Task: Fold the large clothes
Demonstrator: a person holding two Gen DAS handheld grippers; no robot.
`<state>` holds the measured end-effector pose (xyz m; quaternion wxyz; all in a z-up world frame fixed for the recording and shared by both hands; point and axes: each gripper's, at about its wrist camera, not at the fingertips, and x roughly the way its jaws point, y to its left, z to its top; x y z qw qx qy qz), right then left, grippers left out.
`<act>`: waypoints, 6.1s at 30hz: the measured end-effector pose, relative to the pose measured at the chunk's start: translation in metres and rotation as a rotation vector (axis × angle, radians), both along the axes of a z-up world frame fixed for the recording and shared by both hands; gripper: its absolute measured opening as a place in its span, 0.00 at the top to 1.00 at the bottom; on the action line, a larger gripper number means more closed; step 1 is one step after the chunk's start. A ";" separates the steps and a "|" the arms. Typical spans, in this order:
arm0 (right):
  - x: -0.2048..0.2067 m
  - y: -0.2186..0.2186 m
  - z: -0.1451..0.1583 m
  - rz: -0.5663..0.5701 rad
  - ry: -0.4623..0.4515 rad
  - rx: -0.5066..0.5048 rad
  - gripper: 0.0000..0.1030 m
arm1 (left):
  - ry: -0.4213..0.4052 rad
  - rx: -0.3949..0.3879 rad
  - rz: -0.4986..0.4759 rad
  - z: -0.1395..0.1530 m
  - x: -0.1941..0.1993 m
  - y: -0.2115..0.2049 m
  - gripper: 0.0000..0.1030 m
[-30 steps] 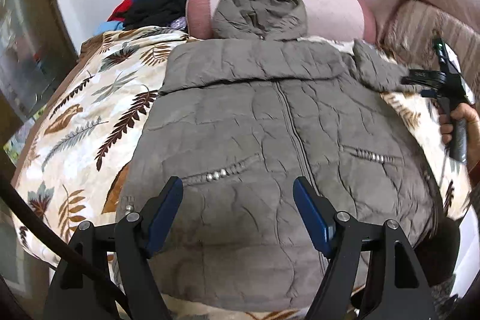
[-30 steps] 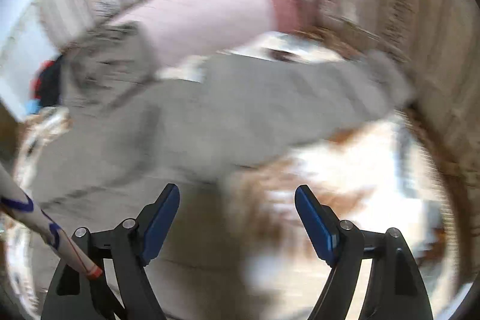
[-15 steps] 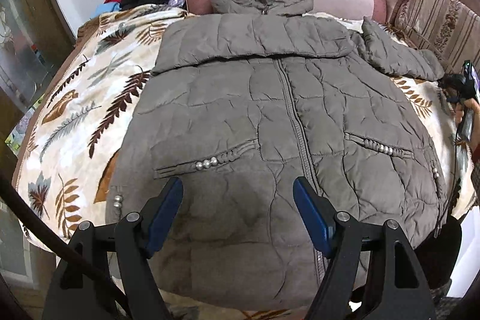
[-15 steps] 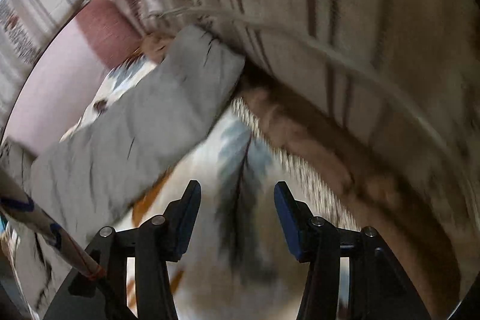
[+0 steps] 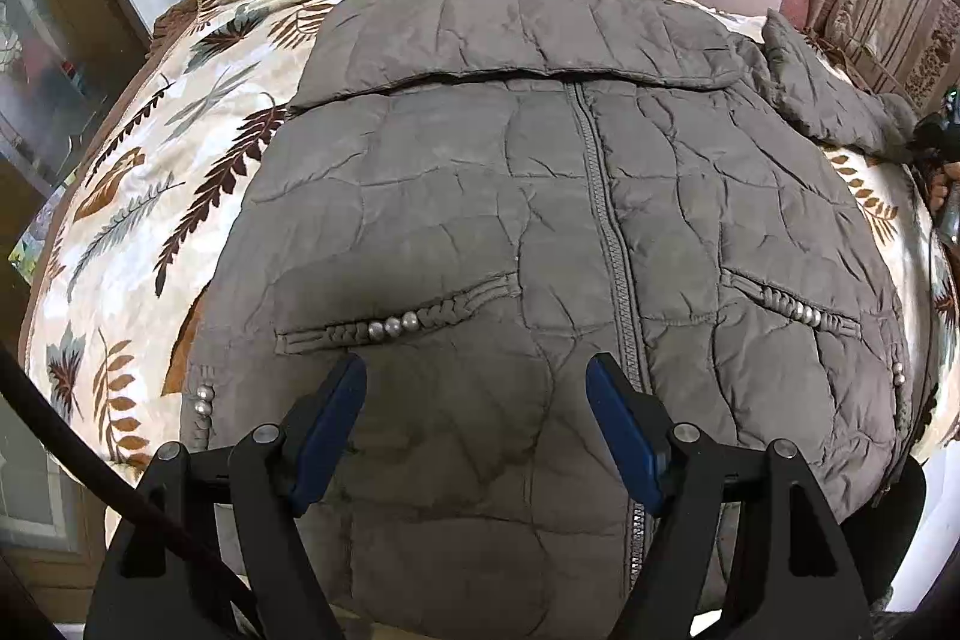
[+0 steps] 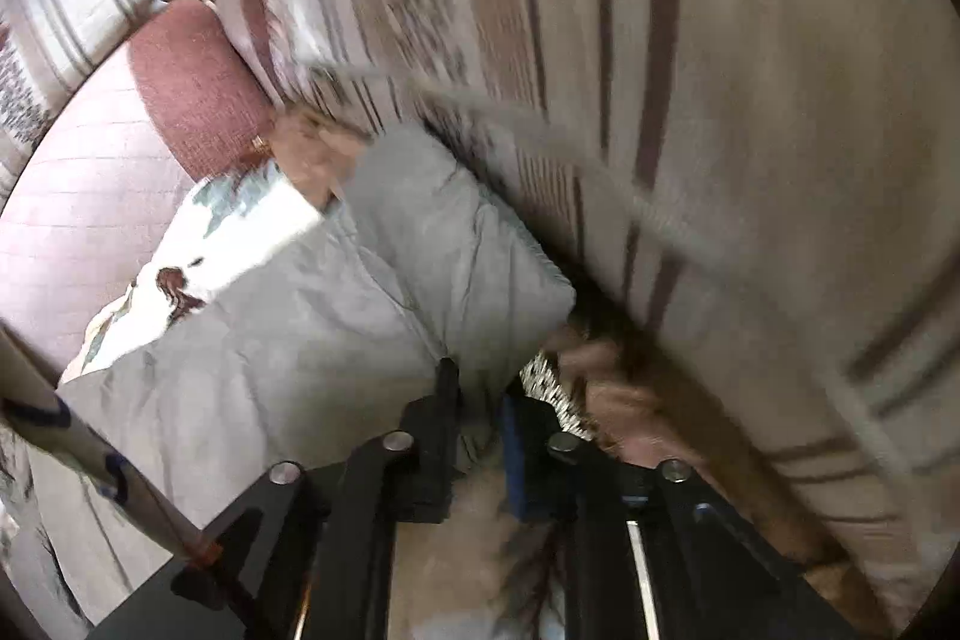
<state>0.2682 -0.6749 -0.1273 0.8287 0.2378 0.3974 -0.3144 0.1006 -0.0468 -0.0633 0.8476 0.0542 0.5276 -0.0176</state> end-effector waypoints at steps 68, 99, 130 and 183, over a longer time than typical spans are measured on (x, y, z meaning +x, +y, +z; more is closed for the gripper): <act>0.053 0.598 0.101 1.016 0.018 -0.267 0.38 | -0.258 -0.174 0.175 0.040 -0.036 0.169 0.26; 0.358 0.537 0.140 0.618 -0.107 0.060 0.18 | -0.160 -0.368 0.081 -0.062 0.135 0.146 0.23; 0.043 0.589 0.096 0.904 0.001 -0.093 0.96 | -0.211 -0.413 0.267 -0.039 0.119 0.208 0.20; 0.077 0.648 0.060 1.028 0.083 -0.188 0.62 | -0.175 -0.384 0.314 -0.052 0.123 0.219 0.20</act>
